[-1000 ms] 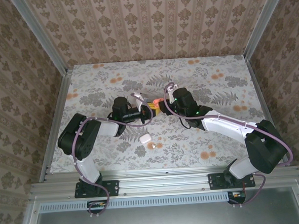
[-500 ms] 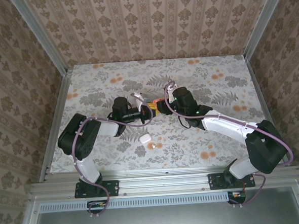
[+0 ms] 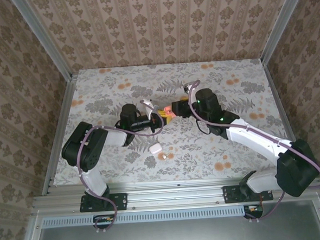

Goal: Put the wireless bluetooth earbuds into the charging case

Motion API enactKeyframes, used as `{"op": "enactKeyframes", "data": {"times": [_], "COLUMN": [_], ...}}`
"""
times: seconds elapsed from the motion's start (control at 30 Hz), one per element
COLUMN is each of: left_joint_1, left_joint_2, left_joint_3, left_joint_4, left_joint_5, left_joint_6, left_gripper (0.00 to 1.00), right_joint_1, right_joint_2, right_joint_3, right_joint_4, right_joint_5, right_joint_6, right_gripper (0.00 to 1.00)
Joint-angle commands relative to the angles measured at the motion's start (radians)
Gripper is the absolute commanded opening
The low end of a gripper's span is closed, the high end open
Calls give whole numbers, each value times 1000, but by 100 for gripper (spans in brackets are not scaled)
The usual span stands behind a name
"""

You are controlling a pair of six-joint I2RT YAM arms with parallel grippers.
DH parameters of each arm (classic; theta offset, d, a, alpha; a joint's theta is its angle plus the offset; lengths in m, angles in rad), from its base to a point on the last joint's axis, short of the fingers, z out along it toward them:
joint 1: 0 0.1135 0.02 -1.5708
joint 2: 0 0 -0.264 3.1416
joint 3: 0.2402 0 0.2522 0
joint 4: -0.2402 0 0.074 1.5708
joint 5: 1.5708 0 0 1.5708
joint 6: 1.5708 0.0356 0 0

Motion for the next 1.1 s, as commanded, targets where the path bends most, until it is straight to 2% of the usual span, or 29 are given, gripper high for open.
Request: {"op": "enactKeyframes", "data": {"times": [0.0, 0.17, 0.27, 0.4, 0.47, 0.63, 0.8, 1.07], "left_joint_1": [-1, -7, -11, -16, -19, -24, -27, -28], "left_joint_2": [-37, -46, -47, -50, -52, -55, -63, -79], "left_joint_3": [-19, -28, -34, -36, -39, -34, -36, -30], "left_joint_4": [10, -1, -4, -3, -3, -4, -10, -36], "left_joint_5": [23, 15, 10, 9, 8, 8, 6, 3], "left_joint_6": [49, 89, 107, 124, 129, 129, 135, 149], "left_gripper": [9, 9, 9, 9, 9, 9, 9, 9], "right_joint_1": [-24, -60, -109, -179, -198, -220, -222, -222], "right_joint_2": [-42, -57, -50, -35, -23, 63, 157, 218], "right_joint_3": [-5, 30, 48, 26, 16, 40, 74, 108], "right_joint_4": [-40, -186, -250, -238, -219, -189, -168, -133], "right_joint_5": [-33, -112, -237, -402, -447, -543, -599, -606], "right_joint_6": [14, 47, 82, 147, 175, 230, 270, 280], "right_gripper": [52, 53, 56, 58, 58, 51, 45, 42]}}
